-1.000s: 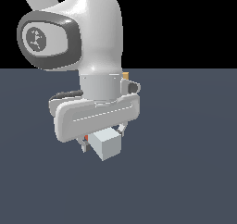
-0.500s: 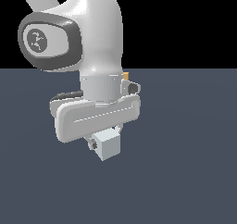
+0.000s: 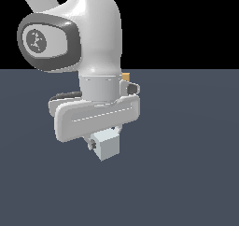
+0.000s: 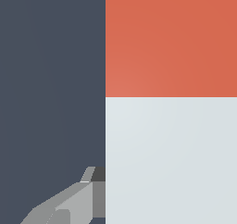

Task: Insert the peg into the horizontal hole in a box.

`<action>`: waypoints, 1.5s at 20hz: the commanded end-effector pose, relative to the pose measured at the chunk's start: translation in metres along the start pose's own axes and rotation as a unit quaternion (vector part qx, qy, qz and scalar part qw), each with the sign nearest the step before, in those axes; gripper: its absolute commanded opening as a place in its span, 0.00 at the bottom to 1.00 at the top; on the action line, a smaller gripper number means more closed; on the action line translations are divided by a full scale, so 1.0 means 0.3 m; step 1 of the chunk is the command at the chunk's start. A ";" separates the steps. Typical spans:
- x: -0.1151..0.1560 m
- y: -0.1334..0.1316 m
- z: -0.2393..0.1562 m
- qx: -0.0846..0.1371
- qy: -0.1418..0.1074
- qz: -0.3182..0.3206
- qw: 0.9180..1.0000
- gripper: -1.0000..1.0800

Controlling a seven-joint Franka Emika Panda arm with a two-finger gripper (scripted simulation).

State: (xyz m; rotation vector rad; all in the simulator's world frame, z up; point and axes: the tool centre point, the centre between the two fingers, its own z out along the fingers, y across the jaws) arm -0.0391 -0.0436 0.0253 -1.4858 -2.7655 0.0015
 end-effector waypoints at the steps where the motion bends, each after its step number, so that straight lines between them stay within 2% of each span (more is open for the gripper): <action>1: 0.015 0.003 -0.008 -0.001 -0.001 0.010 1.000 0.00; 9: 0.100 0.004 -0.029 -0.001 -0.001 0.069 0.998 0.00; 15: 0.190 0.016 -0.051 -0.001 0.000 0.131 0.991 0.00; 22: 0.291 0.046 -0.077 -0.001 0.000 0.201 0.980 0.00; 30: 0.393 0.098 -0.105 -0.001 0.000 0.276 0.961 0.00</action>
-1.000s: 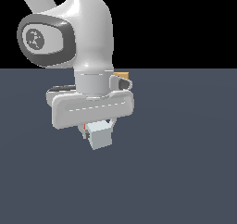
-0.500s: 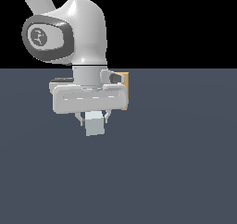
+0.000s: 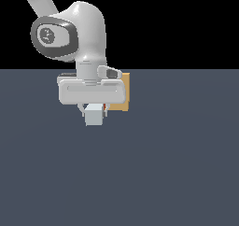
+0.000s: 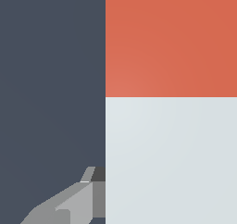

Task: Insert the peg into the horizontal hole in a box.

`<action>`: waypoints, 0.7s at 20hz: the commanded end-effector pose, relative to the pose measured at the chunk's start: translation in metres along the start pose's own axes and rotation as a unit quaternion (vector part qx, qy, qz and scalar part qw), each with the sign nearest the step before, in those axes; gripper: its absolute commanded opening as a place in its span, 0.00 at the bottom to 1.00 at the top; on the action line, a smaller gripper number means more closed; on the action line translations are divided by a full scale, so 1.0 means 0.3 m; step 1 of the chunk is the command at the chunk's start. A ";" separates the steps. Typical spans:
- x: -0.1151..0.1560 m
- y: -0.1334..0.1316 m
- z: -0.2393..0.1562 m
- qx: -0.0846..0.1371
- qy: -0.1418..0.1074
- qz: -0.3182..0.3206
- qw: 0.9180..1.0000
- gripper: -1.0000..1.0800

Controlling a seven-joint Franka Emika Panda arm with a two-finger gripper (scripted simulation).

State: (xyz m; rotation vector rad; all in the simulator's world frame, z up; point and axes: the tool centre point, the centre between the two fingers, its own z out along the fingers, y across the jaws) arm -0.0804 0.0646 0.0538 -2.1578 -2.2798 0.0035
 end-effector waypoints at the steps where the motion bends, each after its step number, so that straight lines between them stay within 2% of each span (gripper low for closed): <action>1: 0.032 0.004 -0.013 -0.002 0.000 0.023 1.000 0.00; 14: 0.120 0.018 -0.035 -0.002 0.000 0.082 0.997 0.00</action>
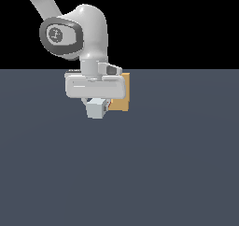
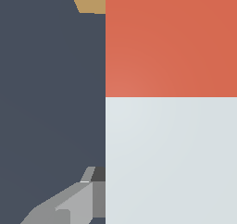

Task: Insert the peg into the horizontal hole in a box.

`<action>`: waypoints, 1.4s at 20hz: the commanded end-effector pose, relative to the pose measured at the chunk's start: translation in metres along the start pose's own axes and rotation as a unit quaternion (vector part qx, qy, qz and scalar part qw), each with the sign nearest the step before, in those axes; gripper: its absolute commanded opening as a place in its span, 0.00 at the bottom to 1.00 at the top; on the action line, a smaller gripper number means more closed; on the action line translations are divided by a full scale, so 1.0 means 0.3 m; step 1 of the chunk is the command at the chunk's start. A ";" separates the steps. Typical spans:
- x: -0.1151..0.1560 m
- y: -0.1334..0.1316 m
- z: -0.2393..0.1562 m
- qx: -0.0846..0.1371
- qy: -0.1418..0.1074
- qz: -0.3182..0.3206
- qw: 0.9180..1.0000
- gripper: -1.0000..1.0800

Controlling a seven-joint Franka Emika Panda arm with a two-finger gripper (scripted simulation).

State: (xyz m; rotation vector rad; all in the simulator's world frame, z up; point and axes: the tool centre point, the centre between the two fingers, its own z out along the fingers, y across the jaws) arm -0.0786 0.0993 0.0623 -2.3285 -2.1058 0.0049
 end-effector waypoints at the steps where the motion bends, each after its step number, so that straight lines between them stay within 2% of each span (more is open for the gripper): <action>1: 0.007 0.006 -0.007 -0.002 0.001 0.005 1.000 0.00; 17: 0.020 0.008 -0.008 -0.001 0.001 0.006 1.000 0.00; 22: 0.087 0.007 -0.009 -0.002 0.001 0.006 1.000 0.00; 28: 0.233 0.008 -0.013 -0.003 0.001 0.006 1.000 0.00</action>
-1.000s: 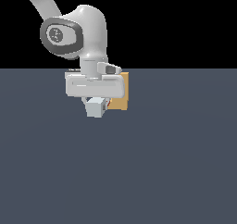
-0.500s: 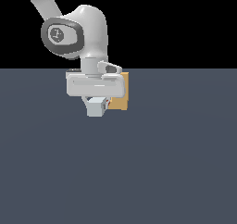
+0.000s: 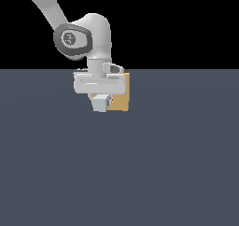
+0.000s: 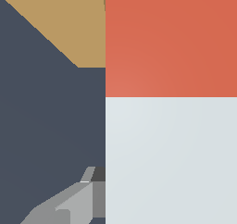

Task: Insert the peg into the horizontal hole in a box.

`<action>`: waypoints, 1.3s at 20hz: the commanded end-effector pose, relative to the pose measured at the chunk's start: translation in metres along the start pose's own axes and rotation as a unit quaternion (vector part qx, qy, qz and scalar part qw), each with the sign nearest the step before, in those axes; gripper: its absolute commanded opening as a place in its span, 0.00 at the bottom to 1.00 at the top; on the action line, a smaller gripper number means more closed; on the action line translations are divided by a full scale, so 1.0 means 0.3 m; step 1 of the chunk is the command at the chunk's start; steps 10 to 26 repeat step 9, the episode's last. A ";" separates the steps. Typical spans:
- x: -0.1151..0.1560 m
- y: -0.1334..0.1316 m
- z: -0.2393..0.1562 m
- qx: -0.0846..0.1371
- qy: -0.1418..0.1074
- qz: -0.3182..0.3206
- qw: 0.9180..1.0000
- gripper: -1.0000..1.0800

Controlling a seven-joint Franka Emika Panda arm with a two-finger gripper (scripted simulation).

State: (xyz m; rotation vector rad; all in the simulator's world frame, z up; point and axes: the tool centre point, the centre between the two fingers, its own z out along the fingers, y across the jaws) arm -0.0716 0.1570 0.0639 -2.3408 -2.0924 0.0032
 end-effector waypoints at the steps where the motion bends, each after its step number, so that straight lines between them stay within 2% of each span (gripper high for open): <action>1: 0.059 0.004 -0.008 -0.002 0.001 0.000 1.000 0.00; 7: 0.128 0.009 -0.009 -0.003 0.001 0.000 1.000 0.00; 26: 0.132 0.009 -0.009 -0.003 0.001 0.000 1.000 0.00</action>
